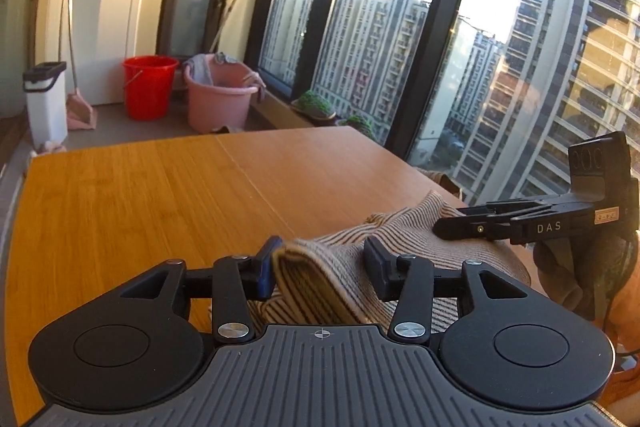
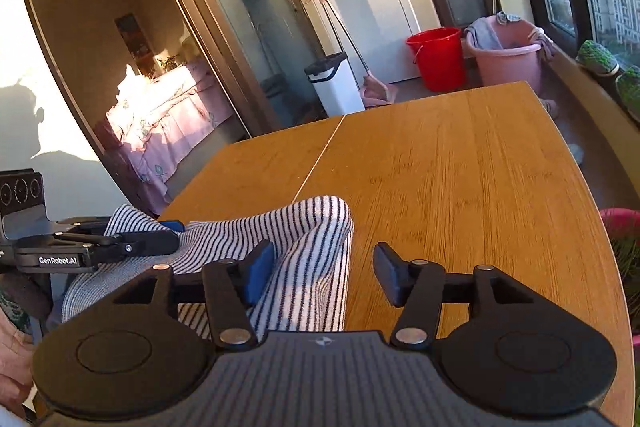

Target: Fold clothes

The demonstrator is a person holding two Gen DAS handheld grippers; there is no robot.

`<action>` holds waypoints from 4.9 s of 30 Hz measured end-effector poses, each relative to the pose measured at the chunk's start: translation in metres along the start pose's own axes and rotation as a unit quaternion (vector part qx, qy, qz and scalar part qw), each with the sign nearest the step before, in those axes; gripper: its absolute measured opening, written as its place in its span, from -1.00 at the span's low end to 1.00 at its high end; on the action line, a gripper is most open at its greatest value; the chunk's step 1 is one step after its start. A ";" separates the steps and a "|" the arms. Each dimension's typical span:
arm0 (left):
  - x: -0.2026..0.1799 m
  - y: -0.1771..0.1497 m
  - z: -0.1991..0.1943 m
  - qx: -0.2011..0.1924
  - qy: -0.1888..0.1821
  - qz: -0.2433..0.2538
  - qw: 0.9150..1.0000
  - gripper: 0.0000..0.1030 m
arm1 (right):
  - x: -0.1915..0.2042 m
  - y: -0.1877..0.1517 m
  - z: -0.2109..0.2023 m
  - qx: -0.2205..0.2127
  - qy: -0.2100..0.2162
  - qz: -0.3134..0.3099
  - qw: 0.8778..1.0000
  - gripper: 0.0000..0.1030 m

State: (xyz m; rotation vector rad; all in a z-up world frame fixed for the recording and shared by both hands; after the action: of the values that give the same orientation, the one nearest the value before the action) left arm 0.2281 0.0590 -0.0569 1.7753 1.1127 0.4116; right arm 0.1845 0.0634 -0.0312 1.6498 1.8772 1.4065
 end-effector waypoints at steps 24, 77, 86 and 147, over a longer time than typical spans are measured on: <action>0.013 0.002 -0.004 -0.003 -0.099 -0.089 0.991 0.79 | 0.031 -0.027 -0.066 0.002 0.022 0.040 0.999 0.25; -0.084 -0.080 -0.006 0.075 -0.150 -0.158 0.973 1.00 | 0.090 0.045 0.109 0.104 -0.018 -0.213 0.971 0.73; -0.076 -0.075 -0.018 0.058 -0.123 -0.171 0.976 1.00 | 0.121 0.049 0.065 0.034 -0.049 -0.275 0.960 0.73; 0.024 -0.048 -0.043 0.035 0.125 -0.098 0.987 1.00 | 0.225 -0.079 0.061 0.040 0.032 -0.364 0.930 -0.38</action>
State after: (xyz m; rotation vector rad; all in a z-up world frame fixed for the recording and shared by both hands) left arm 0.1874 0.1075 -0.0818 1.6866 1.4800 0.4894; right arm 0.1107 0.2975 -0.0382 0.7687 2.2596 1.0670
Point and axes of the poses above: each gripper's, at about its wrist camera, not at the fingertips, and z roughly the way its jaws point, x to its left, y to its top, the point moved 10 cm from there along z, roughly the way its jaws point, and after that the axes turned 2 degrees about y, right-handed, at the moved point
